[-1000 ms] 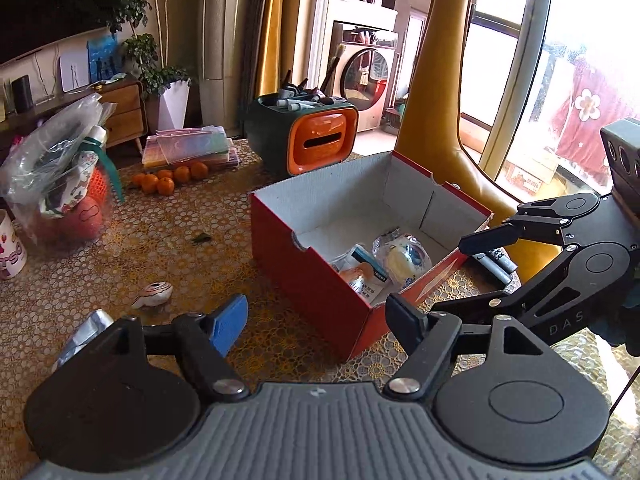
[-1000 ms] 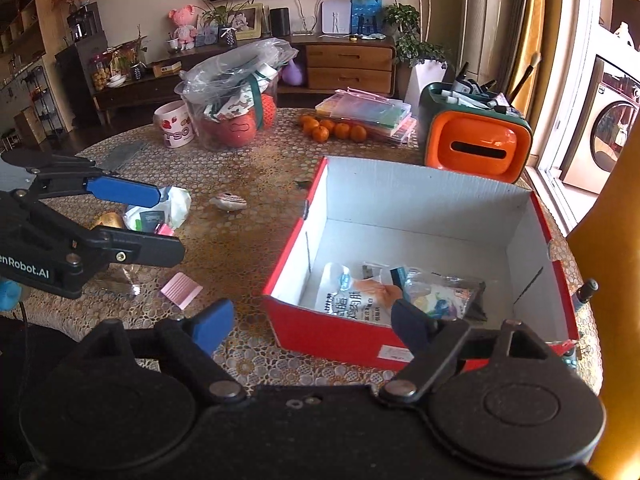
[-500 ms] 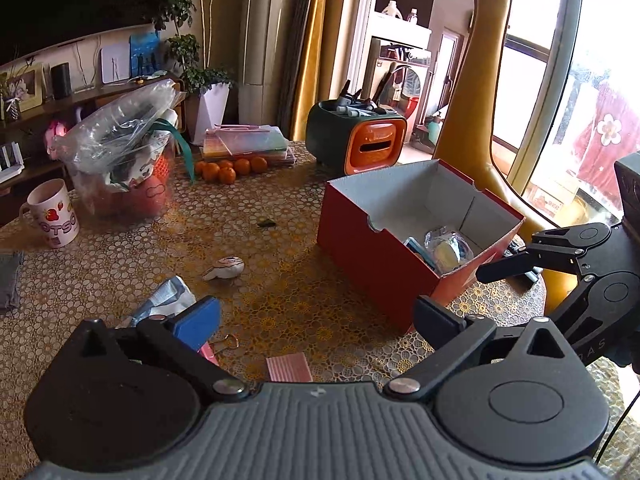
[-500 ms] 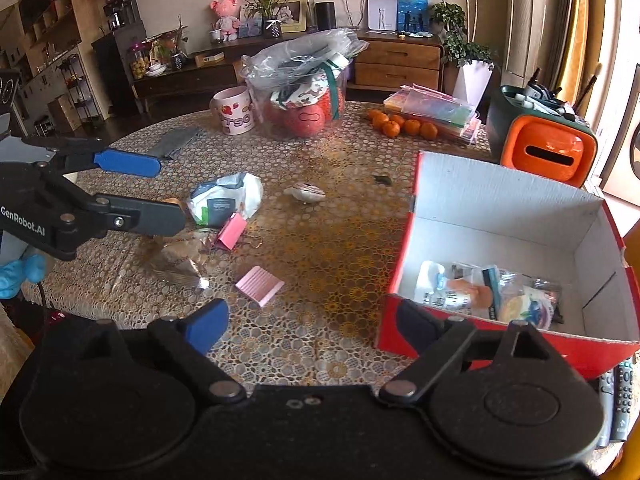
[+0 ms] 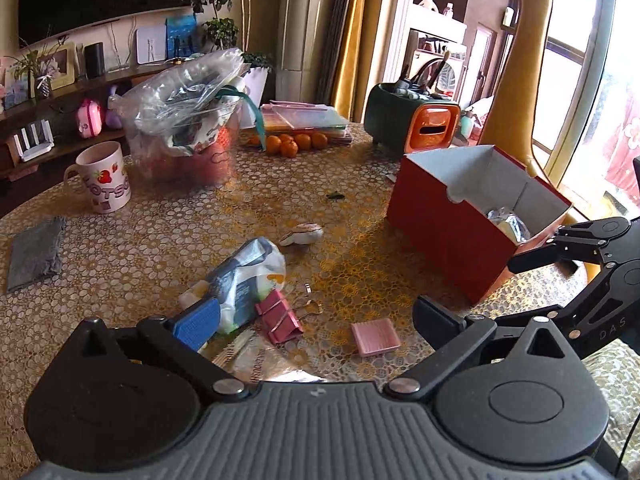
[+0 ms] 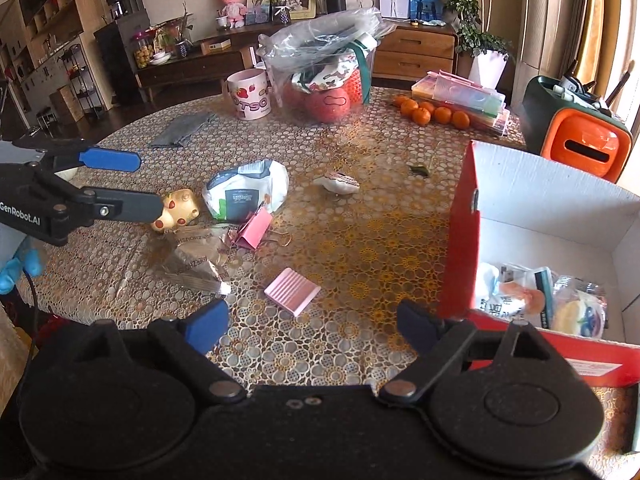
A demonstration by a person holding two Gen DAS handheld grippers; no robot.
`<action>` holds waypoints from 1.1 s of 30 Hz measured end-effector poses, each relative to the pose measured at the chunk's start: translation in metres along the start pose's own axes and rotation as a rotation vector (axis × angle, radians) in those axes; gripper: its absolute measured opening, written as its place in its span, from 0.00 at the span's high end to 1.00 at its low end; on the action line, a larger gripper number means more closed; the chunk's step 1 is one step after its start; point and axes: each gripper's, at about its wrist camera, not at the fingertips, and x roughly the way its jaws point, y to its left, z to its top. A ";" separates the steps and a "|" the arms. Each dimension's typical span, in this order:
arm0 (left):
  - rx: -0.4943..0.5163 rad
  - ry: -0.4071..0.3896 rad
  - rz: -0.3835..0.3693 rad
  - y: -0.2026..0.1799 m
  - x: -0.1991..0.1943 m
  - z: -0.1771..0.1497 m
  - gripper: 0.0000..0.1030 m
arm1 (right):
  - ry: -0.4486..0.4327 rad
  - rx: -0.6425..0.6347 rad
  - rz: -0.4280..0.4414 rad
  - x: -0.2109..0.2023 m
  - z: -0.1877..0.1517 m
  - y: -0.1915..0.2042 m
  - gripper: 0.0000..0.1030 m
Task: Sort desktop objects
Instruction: 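Move left tool to the yellow squishy toy while right tool approaches the pink ribbed pad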
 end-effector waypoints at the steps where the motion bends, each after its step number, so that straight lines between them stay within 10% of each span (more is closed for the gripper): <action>1: 0.006 0.001 0.009 0.005 0.001 -0.003 0.00 | 0.003 0.003 -0.002 0.004 0.000 0.001 0.12; 33: -0.083 0.125 0.137 0.110 0.067 -0.036 0.00 | 0.091 0.122 -0.061 0.100 0.005 0.032 0.14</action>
